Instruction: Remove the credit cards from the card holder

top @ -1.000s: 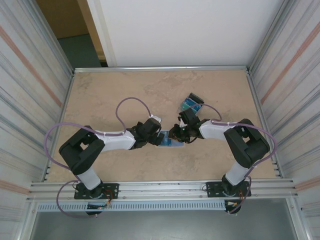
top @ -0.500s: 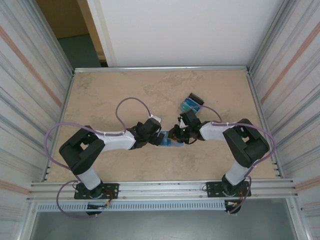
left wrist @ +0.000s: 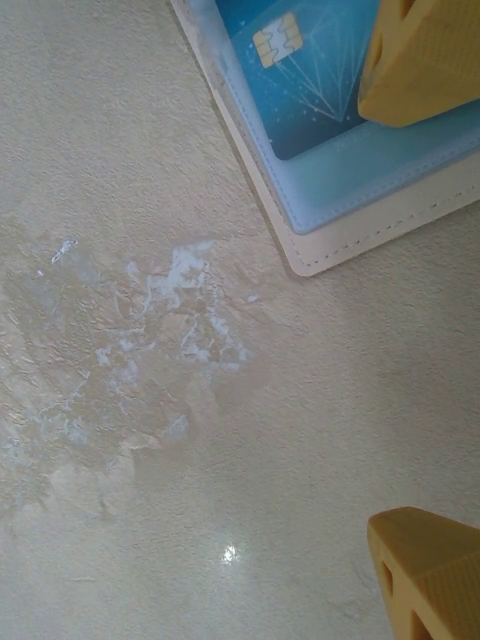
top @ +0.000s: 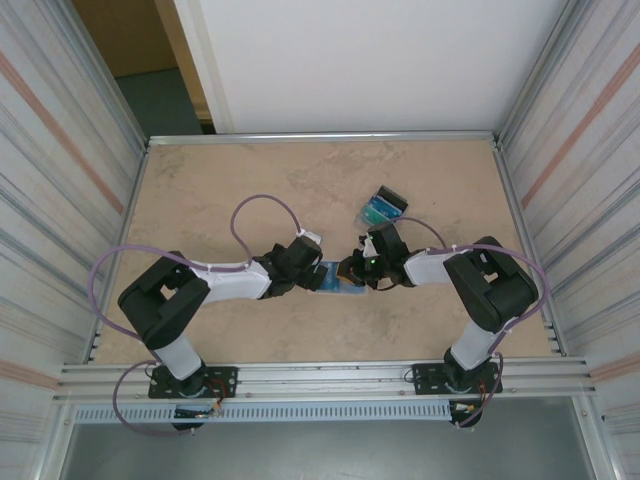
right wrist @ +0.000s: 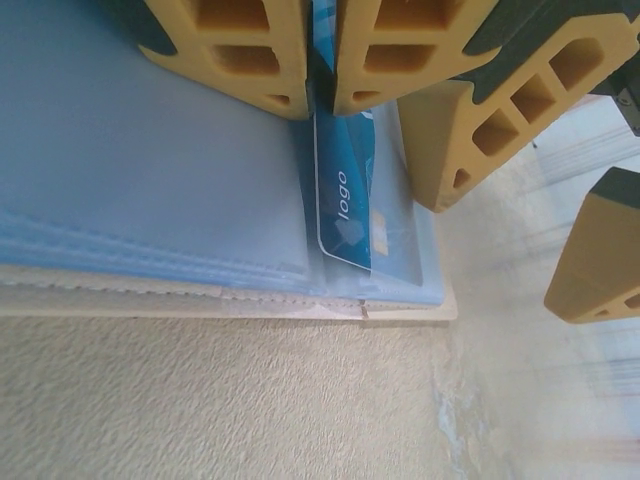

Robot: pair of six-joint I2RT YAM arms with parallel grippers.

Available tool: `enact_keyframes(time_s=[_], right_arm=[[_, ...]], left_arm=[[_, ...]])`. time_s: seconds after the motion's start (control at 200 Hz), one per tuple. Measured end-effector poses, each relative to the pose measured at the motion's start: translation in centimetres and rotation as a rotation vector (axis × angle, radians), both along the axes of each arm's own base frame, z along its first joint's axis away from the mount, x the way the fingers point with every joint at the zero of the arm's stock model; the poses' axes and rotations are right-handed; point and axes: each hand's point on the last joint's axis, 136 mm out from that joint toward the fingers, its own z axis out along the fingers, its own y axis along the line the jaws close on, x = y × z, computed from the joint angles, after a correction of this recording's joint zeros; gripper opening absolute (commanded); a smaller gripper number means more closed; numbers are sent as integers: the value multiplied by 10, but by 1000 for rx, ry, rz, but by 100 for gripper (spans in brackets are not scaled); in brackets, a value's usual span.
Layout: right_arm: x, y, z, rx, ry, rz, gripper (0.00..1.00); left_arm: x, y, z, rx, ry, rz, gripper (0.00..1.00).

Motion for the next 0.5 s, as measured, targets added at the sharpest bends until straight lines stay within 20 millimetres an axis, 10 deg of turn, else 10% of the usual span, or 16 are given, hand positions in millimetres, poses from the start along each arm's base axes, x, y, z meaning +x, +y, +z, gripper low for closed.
enact_keyframes(time_s=[0.501], right_arm=[[3,9,4,56,-18,19,8]], left_arm=[[1,3,0,3,-4,16,99]])
